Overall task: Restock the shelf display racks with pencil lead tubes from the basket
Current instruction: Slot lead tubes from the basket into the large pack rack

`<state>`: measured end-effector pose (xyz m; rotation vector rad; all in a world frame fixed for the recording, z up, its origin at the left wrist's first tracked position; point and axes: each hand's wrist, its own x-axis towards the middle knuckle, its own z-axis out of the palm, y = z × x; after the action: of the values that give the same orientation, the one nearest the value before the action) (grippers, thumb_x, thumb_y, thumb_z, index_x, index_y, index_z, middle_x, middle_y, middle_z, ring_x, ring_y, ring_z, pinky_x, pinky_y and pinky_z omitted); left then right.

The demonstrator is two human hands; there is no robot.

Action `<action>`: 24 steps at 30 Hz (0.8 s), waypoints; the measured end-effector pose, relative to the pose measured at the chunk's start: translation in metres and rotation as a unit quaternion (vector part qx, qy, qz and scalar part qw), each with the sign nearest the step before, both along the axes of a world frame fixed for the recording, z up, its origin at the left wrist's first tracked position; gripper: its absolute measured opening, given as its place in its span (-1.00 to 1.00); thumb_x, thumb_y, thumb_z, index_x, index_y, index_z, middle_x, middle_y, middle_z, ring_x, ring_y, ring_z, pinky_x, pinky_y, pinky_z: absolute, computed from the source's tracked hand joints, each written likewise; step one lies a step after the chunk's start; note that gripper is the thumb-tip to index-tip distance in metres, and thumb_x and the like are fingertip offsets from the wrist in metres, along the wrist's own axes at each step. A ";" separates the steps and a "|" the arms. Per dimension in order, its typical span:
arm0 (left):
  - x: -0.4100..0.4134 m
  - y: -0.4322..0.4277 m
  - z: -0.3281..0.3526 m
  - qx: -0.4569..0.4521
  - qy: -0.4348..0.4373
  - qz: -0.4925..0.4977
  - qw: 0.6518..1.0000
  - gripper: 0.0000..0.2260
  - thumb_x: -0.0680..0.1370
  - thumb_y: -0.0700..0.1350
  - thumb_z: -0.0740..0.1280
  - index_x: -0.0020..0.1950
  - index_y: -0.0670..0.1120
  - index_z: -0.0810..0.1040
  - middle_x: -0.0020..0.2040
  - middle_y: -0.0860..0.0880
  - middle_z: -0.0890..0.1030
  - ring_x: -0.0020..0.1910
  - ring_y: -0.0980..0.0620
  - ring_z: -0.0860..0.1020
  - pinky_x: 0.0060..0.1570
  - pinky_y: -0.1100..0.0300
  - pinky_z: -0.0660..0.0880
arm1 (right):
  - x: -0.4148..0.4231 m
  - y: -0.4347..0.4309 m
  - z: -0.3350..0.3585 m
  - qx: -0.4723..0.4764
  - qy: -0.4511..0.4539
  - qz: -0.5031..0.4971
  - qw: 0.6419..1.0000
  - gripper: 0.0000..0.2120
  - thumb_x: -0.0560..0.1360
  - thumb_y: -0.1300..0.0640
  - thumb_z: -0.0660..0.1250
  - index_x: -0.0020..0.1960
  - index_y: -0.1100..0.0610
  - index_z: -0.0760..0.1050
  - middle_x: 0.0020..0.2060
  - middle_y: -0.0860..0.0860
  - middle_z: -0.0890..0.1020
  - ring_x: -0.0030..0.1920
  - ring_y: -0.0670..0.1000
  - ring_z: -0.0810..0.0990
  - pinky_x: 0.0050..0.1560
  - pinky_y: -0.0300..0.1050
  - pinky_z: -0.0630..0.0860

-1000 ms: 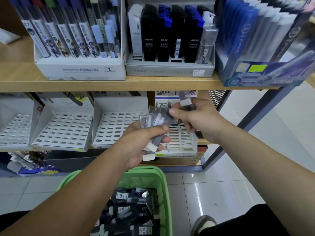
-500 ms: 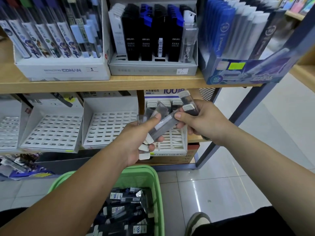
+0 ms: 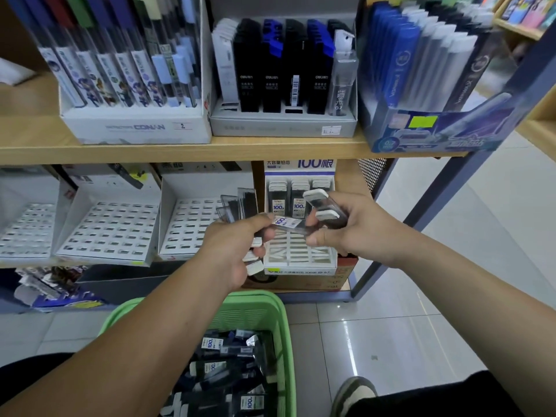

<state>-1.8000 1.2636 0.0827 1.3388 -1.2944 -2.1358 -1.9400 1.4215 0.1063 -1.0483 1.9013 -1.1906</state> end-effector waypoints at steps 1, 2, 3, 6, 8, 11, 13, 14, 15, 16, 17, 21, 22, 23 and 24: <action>0.001 0.000 0.001 -0.001 0.010 0.001 1.000 -0.69 0.44 -0.20 0.59 0.13 -0.24 0.65 -0.27 -0.13 0.69 -0.34 0.00 0.54 -0.34 0.14 0.37 | 0.000 0.001 0.001 0.017 -0.029 0.008 0.999 -0.79 0.40 0.28 0.60 -0.03 0.21 0.61 -0.19 0.18 0.67 -0.25 0.12 0.55 -0.36 0.00 0.56; 0.002 -0.002 0.001 -0.006 0.018 -0.001 1.000 -0.68 0.44 -0.23 0.59 0.14 -0.24 0.61 -0.26 -0.14 0.70 -0.35 0.00 0.54 -0.33 0.12 0.38 | 0.001 0.001 0.001 0.036 -0.056 0.015 0.998 -0.77 0.38 0.21 0.63 -0.04 0.20 0.63 -0.19 0.24 0.65 -0.26 0.10 0.51 -0.39 -0.08 0.47; 0.002 -0.002 0.001 -0.015 0.023 -0.006 1.000 -0.67 0.44 -0.24 0.59 0.12 -0.23 0.57 -0.27 -0.15 0.70 -0.36 -0.01 0.55 -0.32 0.10 0.40 | 0.001 0.000 0.000 0.047 -0.076 0.013 0.996 -0.74 0.37 0.14 0.64 -0.05 0.20 0.65 -0.18 0.33 0.61 -0.26 0.11 0.48 -0.36 -0.11 0.41; 0.003 0.000 0.005 -0.053 0.018 -0.055 0.997 -0.64 0.45 -0.23 0.60 0.12 -0.20 0.51 -0.32 -0.13 0.67 -0.42 0.02 0.54 -0.43 0.16 0.38 | 0.002 -0.006 -0.003 0.032 -0.090 -0.058 0.994 -0.79 0.43 0.17 0.60 -0.04 0.21 0.62 -0.27 0.23 0.55 -0.40 -0.01 0.43 -0.44 -0.21 0.42; 0.003 0.005 0.006 -0.090 0.019 -0.094 0.991 -0.71 0.45 -0.24 0.59 0.07 -0.20 0.56 -0.27 -0.14 0.69 -0.42 0.05 0.55 -0.46 0.19 0.35 | 0.002 -0.012 -0.007 0.019 -0.098 -0.078 0.992 -0.77 0.42 0.26 0.59 0.03 0.16 0.64 -0.22 0.11 0.65 -0.26 0.01 0.60 -0.18 -0.02 0.65; 0.001 0.009 0.004 -0.112 0.036 -0.130 0.984 -0.68 0.44 -0.22 0.60 0.12 -0.19 0.61 -0.13 -0.17 0.72 -0.35 0.02 0.58 -0.46 0.20 0.38 | 0.004 -0.014 -0.008 0.018 -0.097 -0.042 0.994 -0.66 0.47 0.39 0.51 0.17 0.10 0.64 -0.23 0.04 0.64 -0.20 0.03 0.59 -0.17 -0.01 0.58; -0.001 0.007 0.000 -0.121 0.039 -0.118 0.985 -0.69 0.45 -0.20 0.59 0.14 -0.18 0.62 -0.11 -0.14 0.73 -0.34 0.02 0.59 -0.46 0.20 0.38 | 0.003 -0.012 -0.006 0.006 -0.080 -0.047 0.996 -0.63 0.51 0.43 0.43 0.21 0.08 0.61 -0.24 0.04 0.62 -0.25 0.06 0.57 -0.27 -0.14 0.58; -0.001 0.006 -0.001 -0.128 0.031 -0.103 0.986 -0.71 0.46 -0.19 0.59 0.13 -0.17 0.63 -0.10 -0.13 0.74 -0.35 0.04 0.60 -0.46 0.20 0.39 | 0.002 -0.011 -0.003 -0.002 -0.070 -0.064 0.995 -0.62 0.53 0.44 0.41 0.23 0.07 0.60 -0.24 0.04 0.63 -0.30 0.03 0.58 -0.35 -0.22 0.55; -0.001 0.004 -0.004 -0.139 0.018 -0.082 0.987 -0.72 0.47 -0.18 0.58 0.13 -0.17 0.63 -0.08 -0.12 0.74 -0.36 0.05 0.60 -0.46 0.20 0.40 | 0.000 -0.010 -0.001 -0.010 -0.057 -0.087 0.994 -0.61 0.54 0.44 0.39 0.25 0.07 0.57 -0.23 0.03 0.64 -0.37 -0.03 0.59 -0.43 -0.29 0.50; -0.001 0.002 -0.008 -0.152 0.004 -0.059 0.987 -0.72 0.48 -0.18 0.58 0.13 -0.17 0.62 -0.07 -0.13 0.74 -0.39 0.07 0.59 -0.46 0.21 0.42 | -0.003 -0.009 0.001 -0.021 -0.043 -0.111 0.993 -0.60 0.55 0.45 0.37 0.27 0.08 0.53 -0.18 0.04 0.66 -0.41 -0.08 0.61 -0.46 -0.31 0.49; -0.001 0.000 -0.012 -0.167 -0.008 -0.039 0.985 -0.72 0.49 -0.18 0.57 0.13 -0.19 0.60 -0.08 -0.15 0.73 -0.42 0.08 0.59 -0.47 0.22 0.42 | -0.008 -0.008 0.000 -0.034 -0.026 -0.130 0.991 -0.59 0.55 0.45 0.36 0.28 0.07 0.49 -0.10 0.06 0.68 -0.38 -0.07 0.66 -0.44 -0.28 0.53; -0.002 -0.001 -0.024 -0.227 -0.016 -0.029 0.973 -0.88 0.53 -0.21 0.53 -0.01 -0.13 0.62 -0.22 -0.13 0.65 -0.46 0.08 0.55 -0.42 0.21 0.49 | -0.027 -0.008 -0.009 -0.070 0.076 -0.193 0.976 -0.69 0.55 0.35 0.38 0.22 0.07 0.50 -0.02 0.07 0.71 -0.24 0.05 0.72 -0.20 0.04 0.69; -0.002 0.000 -0.026 -0.239 -0.016 -0.034 0.970 -0.90 0.54 -0.22 0.52 -0.04 -0.10 0.62 -0.21 -0.11 0.64 -0.45 0.07 0.56 -0.35 0.16 0.54 | -0.031 -0.009 -0.013 -0.073 0.097 -0.207 0.971 -0.73 0.55 0.31 0.38 0.19 0.07 0.51 -0.06 0.07 0.71 -0.25 0.04 0.70 -0.15 0.06 0.68; -0.002 0.001 -0.028 -0.251 -0.019 -0.041 0.967 -0.90 0.54 -0.22 0.51 -0.05 -0.09 0.61 -0.21 -0.09 0.63 -0.45 0.07 0.56 -0.31 0.13 0.57 | -0.034 -0.011 -0.017 -0.072 0.118 -0.221 0.965 -0.77 0.55 0.27 0.39 0.16 0.06 0.52 -0.08 0.07 0.71 -0.24 0.05 0.69 -0.11 0.07 0.67; -0.002 0.001 -0.029 -0.262 -0.024 -0.045 0.964 -0.90 0.54 -0.22 0.51 -0.05 -0.10 0.61 -0.20 -0.09 0.63 -0.44 0.07 0.57 -0.30 0.12 0.58 | -0.037 -0.013 -0.020 -0.071 0.135 -0.229 0.961 -0.81 0.54 0.22 0.40 0.13 0.04 0.53 -0.09 0.07 0.70 -0.21 0.07 0.68 -0.08 0.06 0.66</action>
<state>-1.8015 1.2645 0.0532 1.1232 -1.8070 -1.6408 -1.9770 1.4084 0.0866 -0.9033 2.3919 -1.5201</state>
